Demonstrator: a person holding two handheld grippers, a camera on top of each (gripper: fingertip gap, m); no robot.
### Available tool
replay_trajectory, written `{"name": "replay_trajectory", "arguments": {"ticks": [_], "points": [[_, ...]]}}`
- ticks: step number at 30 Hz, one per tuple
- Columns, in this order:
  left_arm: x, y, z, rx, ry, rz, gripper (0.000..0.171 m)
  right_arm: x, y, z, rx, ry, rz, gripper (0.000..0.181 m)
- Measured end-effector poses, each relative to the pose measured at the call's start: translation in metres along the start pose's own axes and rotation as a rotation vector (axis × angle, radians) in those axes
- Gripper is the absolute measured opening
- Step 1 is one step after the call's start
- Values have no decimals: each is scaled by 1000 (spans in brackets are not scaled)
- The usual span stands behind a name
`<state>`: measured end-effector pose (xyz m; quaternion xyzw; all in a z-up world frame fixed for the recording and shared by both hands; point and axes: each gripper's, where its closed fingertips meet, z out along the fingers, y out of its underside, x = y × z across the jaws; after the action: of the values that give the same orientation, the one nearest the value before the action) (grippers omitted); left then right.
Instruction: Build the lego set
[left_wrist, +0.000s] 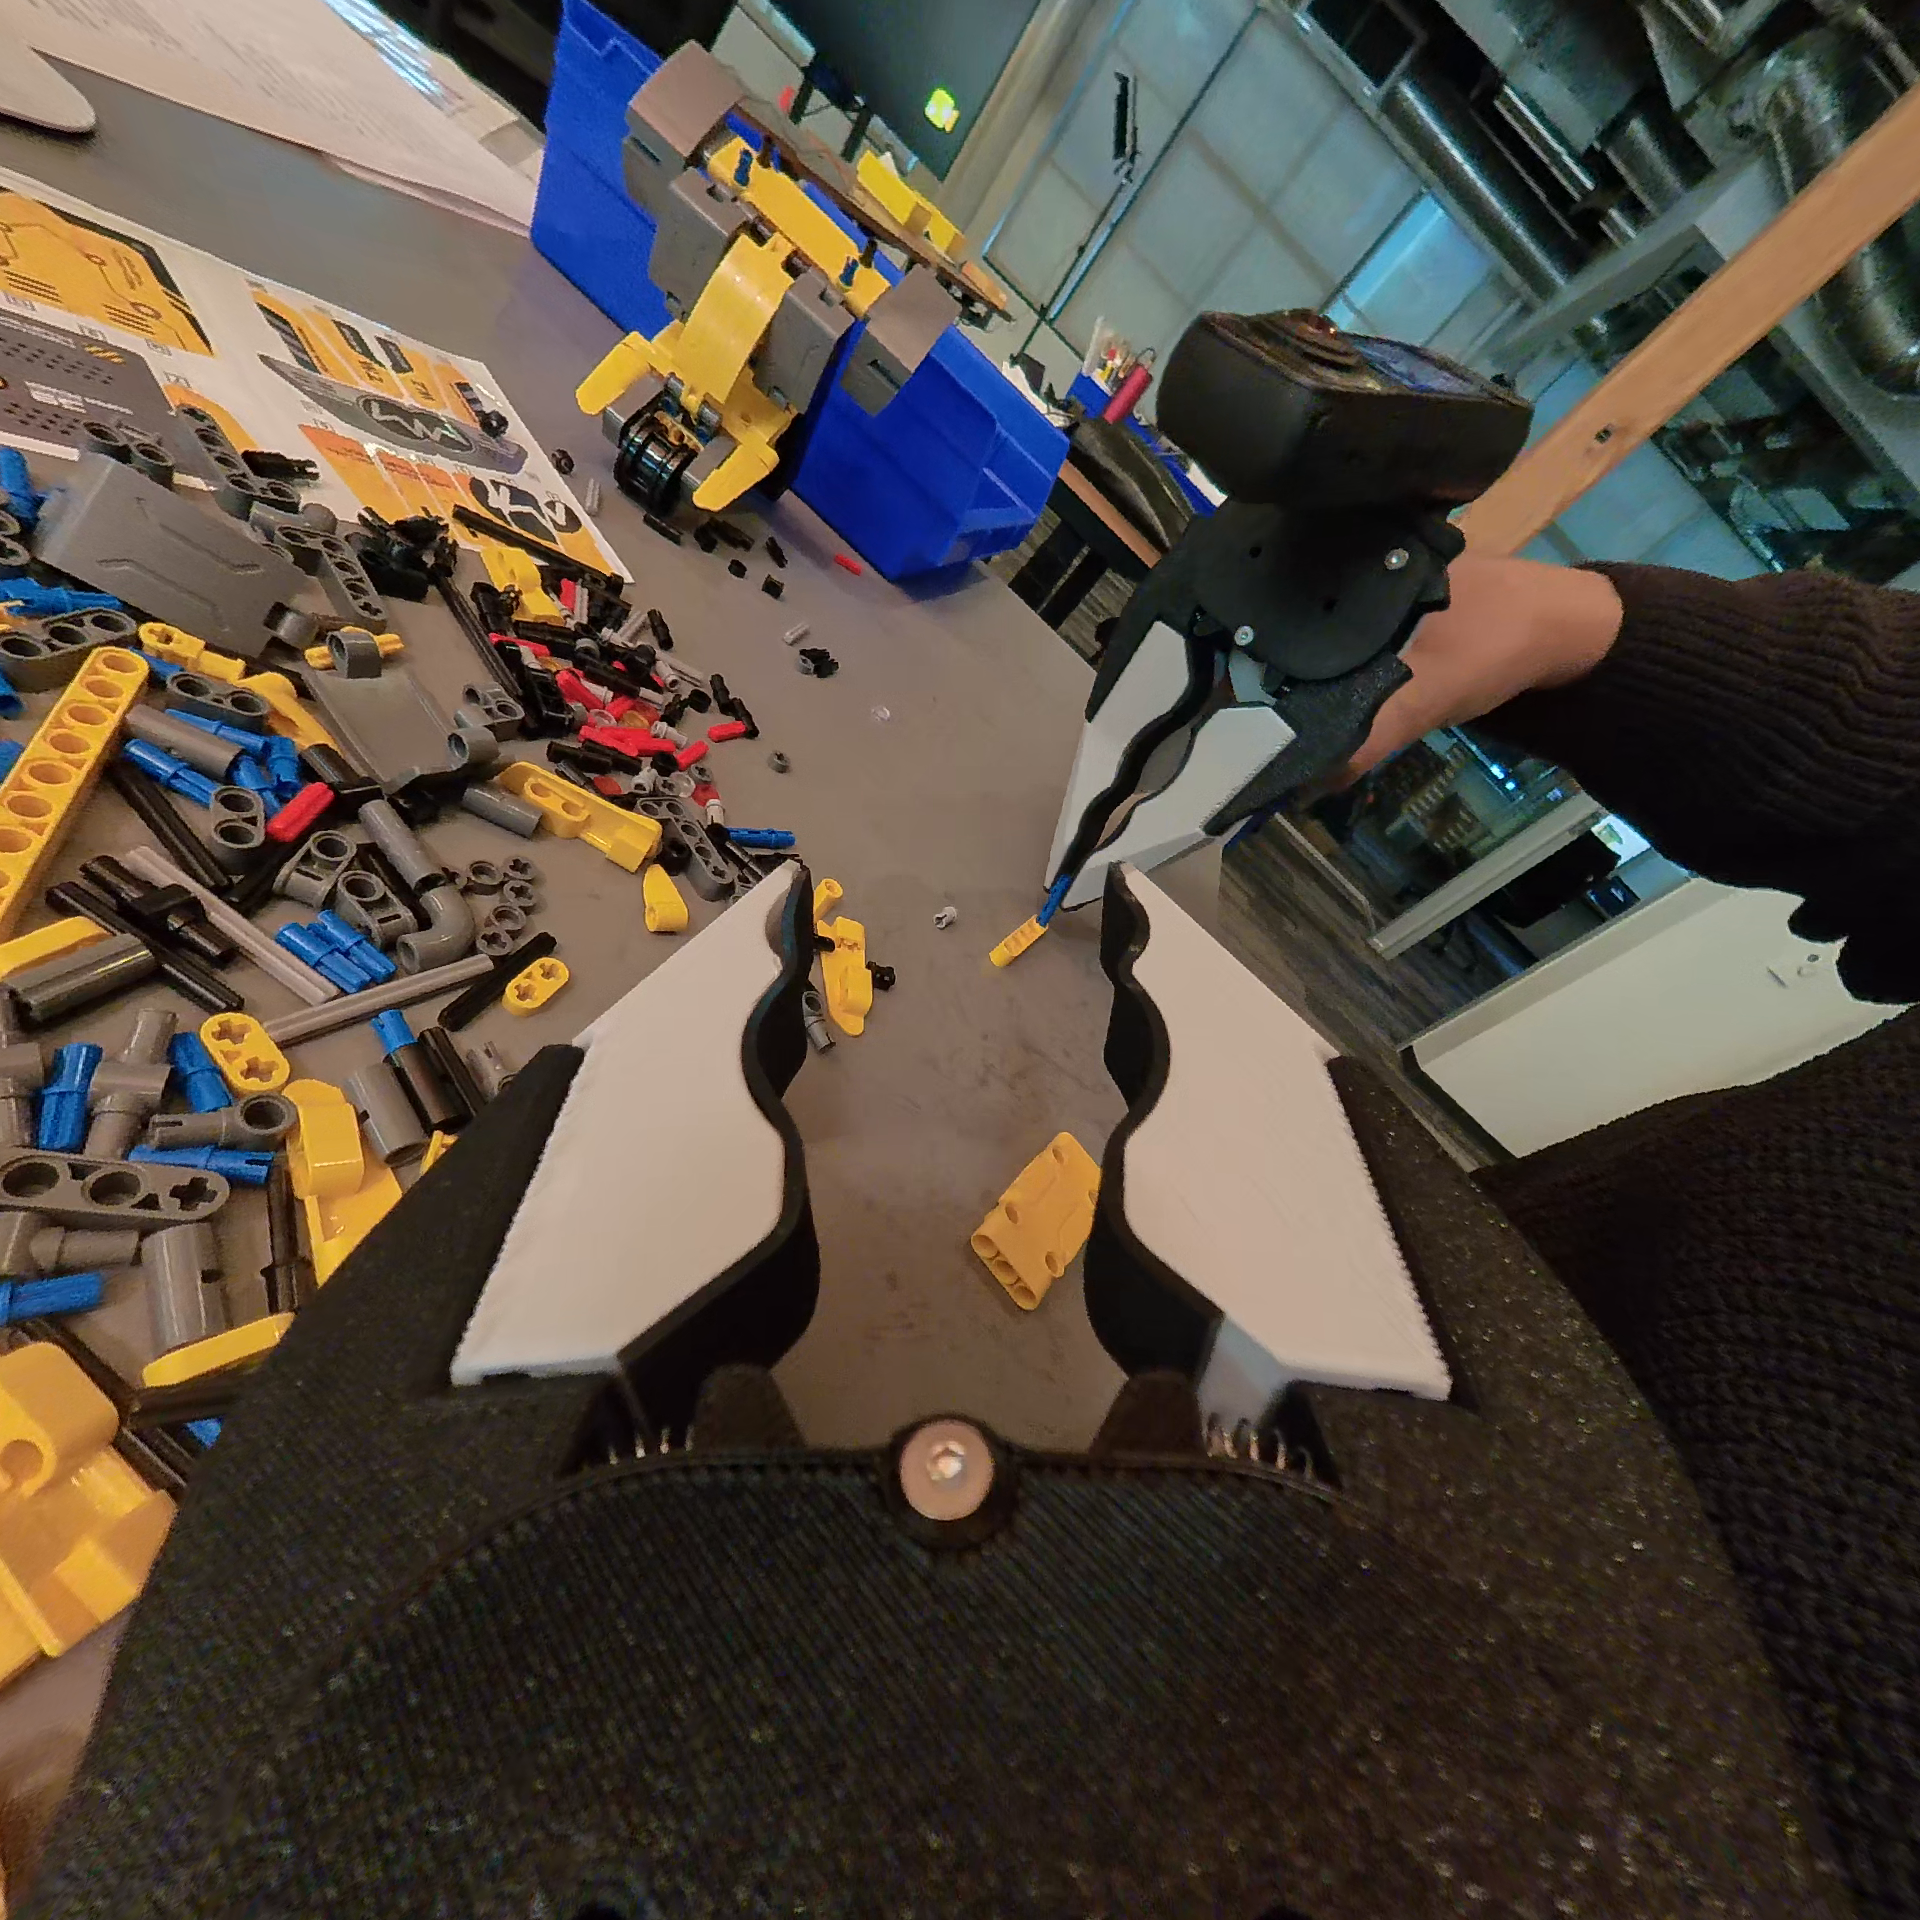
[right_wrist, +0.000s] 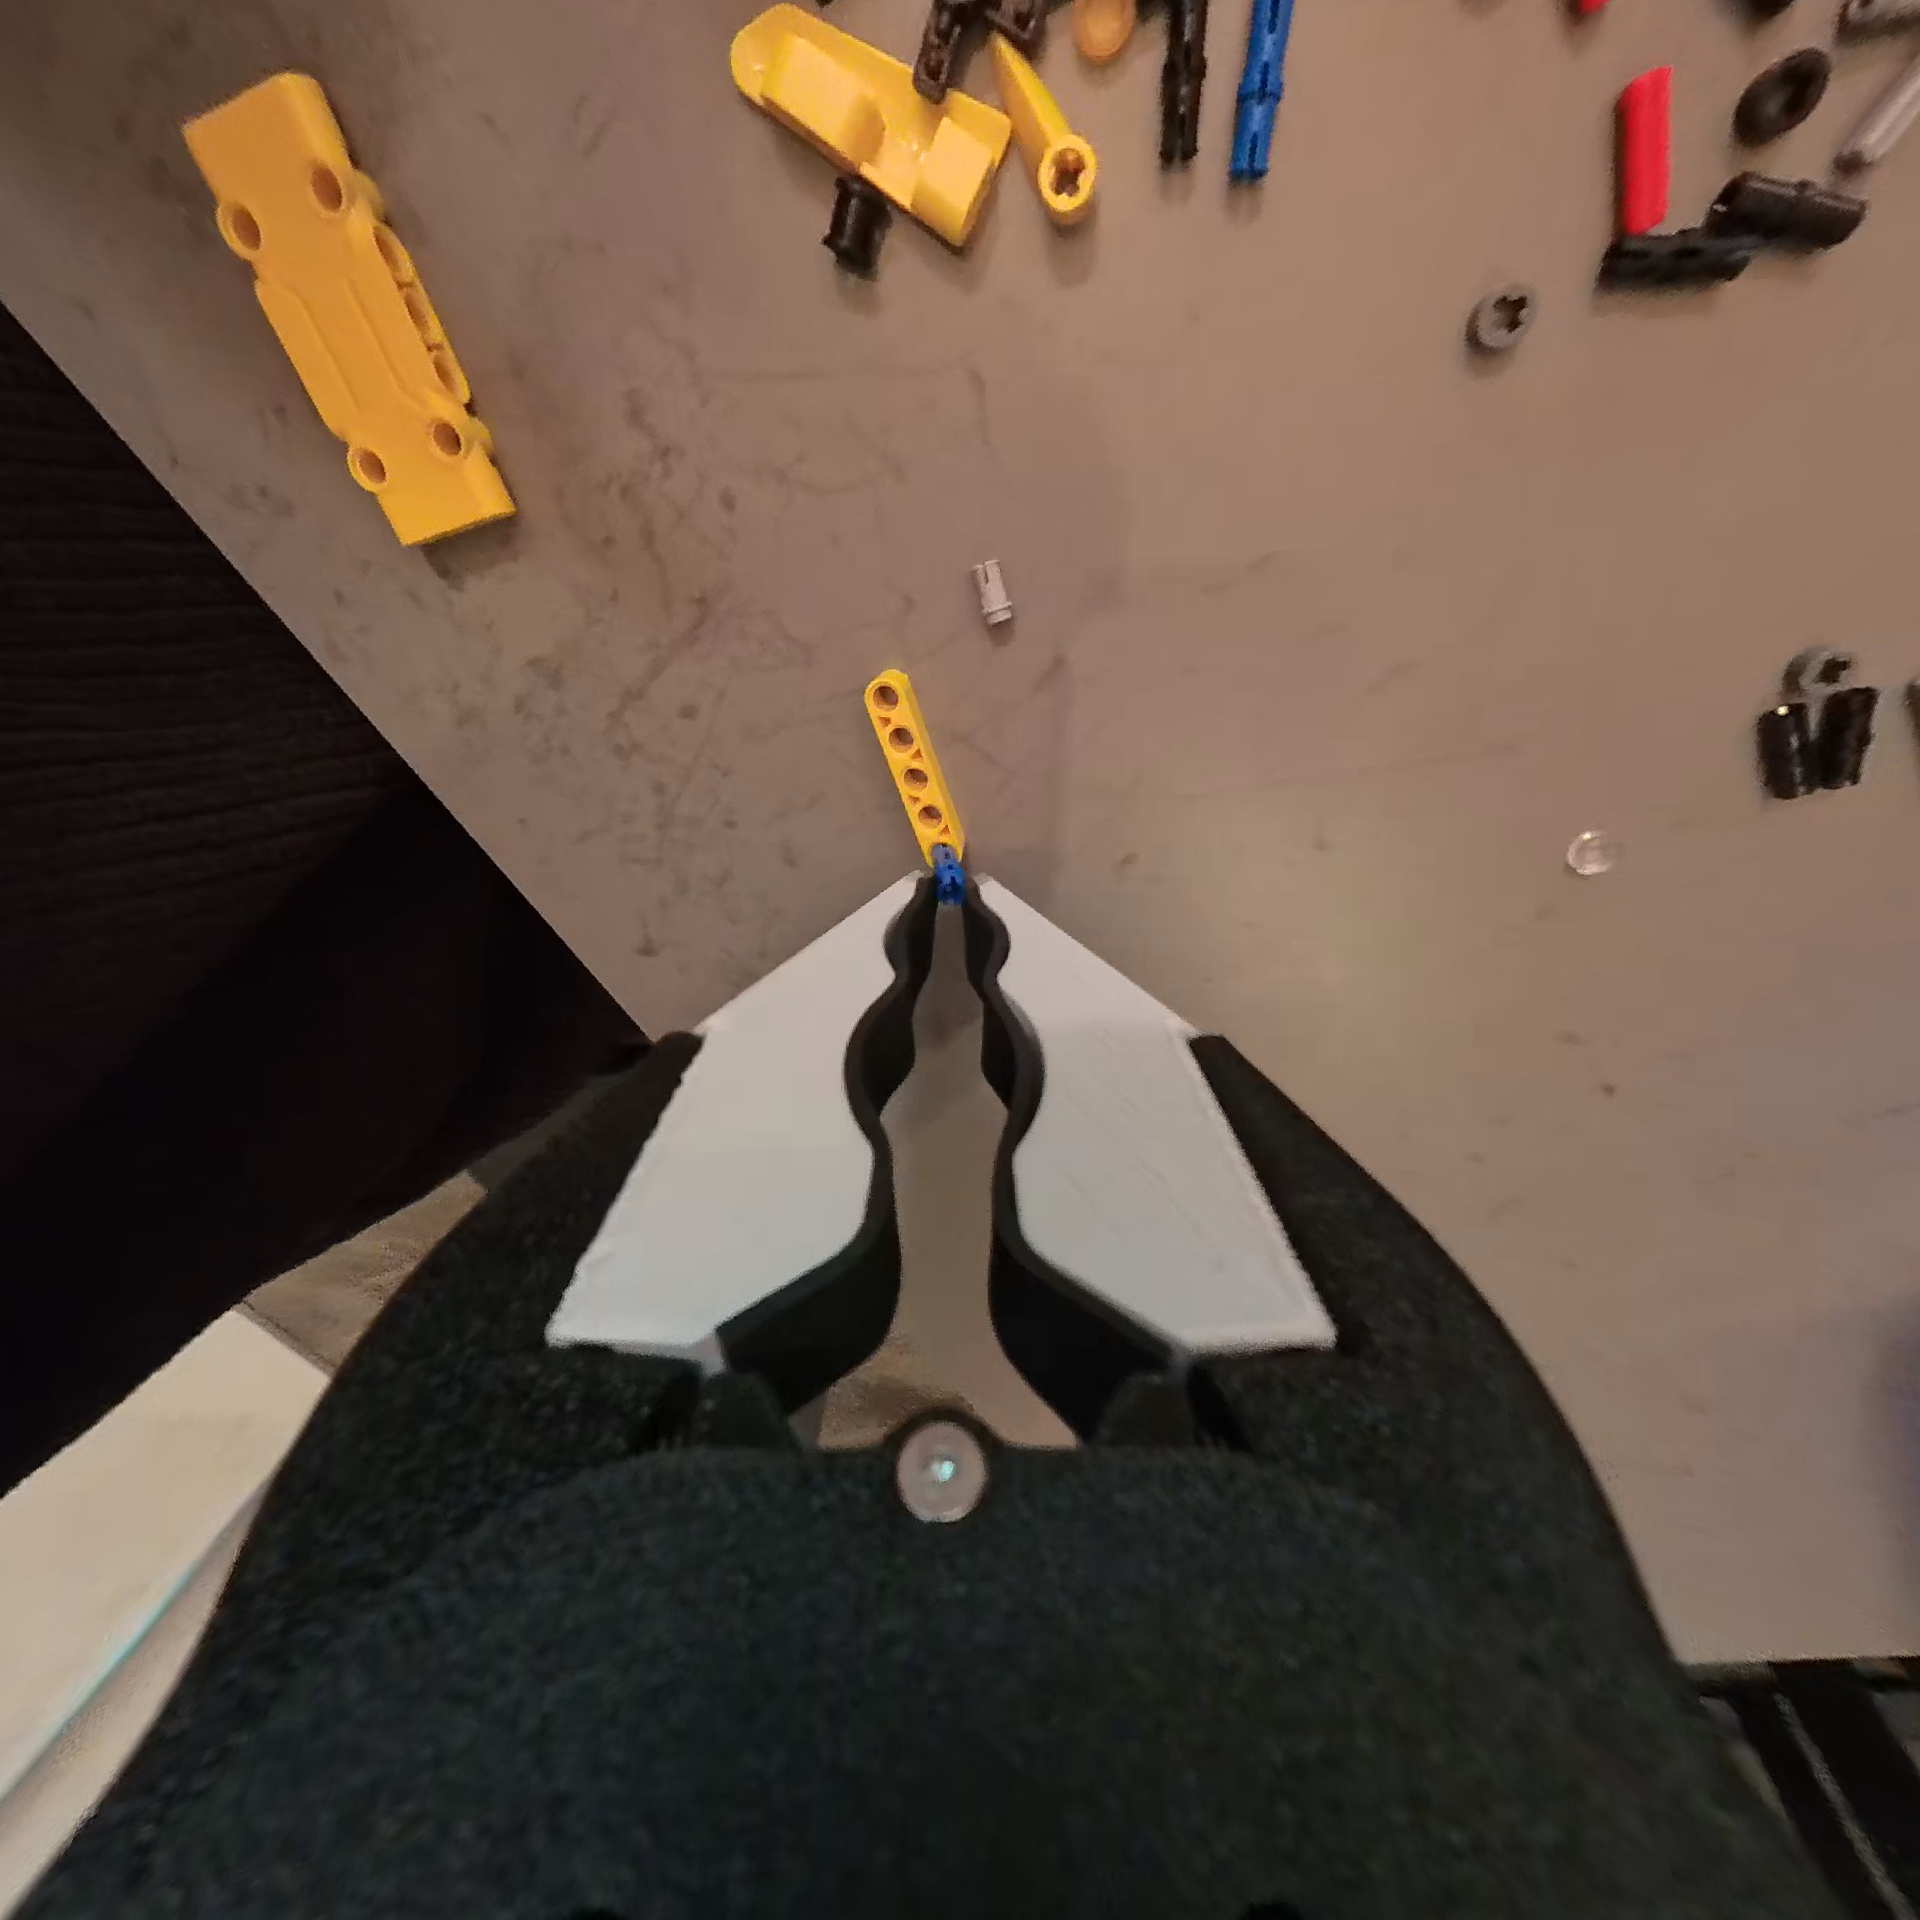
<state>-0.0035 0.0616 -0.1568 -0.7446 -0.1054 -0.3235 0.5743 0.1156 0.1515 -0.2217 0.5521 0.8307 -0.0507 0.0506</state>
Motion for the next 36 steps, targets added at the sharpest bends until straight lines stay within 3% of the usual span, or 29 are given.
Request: {"name": "replay_trajectory", "arguments": {"ticks": [6, 14, 25, 31, 34, 36], "points": [[0, 0, 0, 1, -1, 0, 53, 0, 1, 0, 30, -16, 33, 4], [0, 0, 0, -1, 0, 0, 54, 0, 4, 2, 88, 79, 46, 4], [0, 1, 1, -4, -5, 4, 54, -1, 7, 5, -35, 246, -110, 4], [0, 1, 0, -3, -4, 3, 54, 0, 4, 5, -125, 202, -162, 5], [1, 0, 0, -2, 4, 3, 54, 1, 4, 4, -82, 178, -150, 5], [4, 0, 0, 2, 18, 6, 55, 3, -8, -5, 25, 189, -129, 5]]}}
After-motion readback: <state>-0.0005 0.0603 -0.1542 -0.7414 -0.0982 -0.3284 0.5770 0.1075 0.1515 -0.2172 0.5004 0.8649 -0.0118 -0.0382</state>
